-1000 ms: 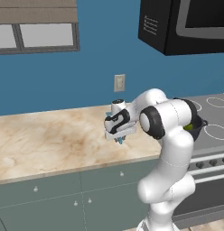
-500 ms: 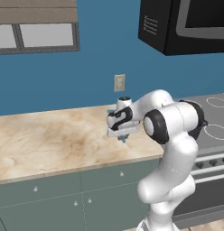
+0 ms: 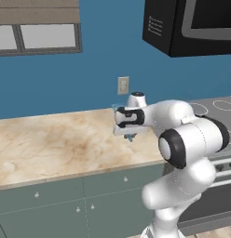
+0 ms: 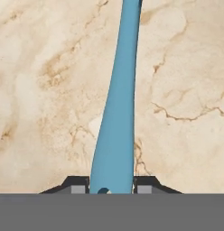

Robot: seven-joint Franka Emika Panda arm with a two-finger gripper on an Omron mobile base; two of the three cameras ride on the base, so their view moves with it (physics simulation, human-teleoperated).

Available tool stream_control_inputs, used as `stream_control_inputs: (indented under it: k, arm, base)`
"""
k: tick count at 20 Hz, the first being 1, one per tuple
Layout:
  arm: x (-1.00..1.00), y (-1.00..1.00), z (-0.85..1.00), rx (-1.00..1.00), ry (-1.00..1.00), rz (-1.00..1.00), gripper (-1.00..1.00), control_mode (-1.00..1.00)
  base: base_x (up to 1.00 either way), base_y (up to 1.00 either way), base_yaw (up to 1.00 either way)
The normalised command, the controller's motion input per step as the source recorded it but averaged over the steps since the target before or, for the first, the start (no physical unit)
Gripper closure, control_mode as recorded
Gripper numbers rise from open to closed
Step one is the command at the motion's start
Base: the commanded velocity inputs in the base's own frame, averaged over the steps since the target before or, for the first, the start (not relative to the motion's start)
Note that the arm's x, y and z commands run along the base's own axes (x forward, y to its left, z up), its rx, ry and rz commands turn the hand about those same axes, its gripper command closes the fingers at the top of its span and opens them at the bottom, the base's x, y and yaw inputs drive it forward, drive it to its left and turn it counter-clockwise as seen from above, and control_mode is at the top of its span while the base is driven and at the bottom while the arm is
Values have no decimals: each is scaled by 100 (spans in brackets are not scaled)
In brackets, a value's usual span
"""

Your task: Put the carrot and lime in the pot. Retrieve the spatula and lightly stir the vegetables in the pot.

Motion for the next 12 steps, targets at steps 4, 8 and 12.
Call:
stream_control_inputs:
  k: [4, 8, 12]
  arm:
    - [-22, 2, 72, 16, 2, -15, 100, -100]
    - [-24, 0, 74, 21, 6, -16, 100, -100]
    - [-26, 2, 69, 18, 1, -17, 100, -100]
  base:
    - [0, 0, 0]
    - [0, 0, 0]
    - [0, 0, 0]
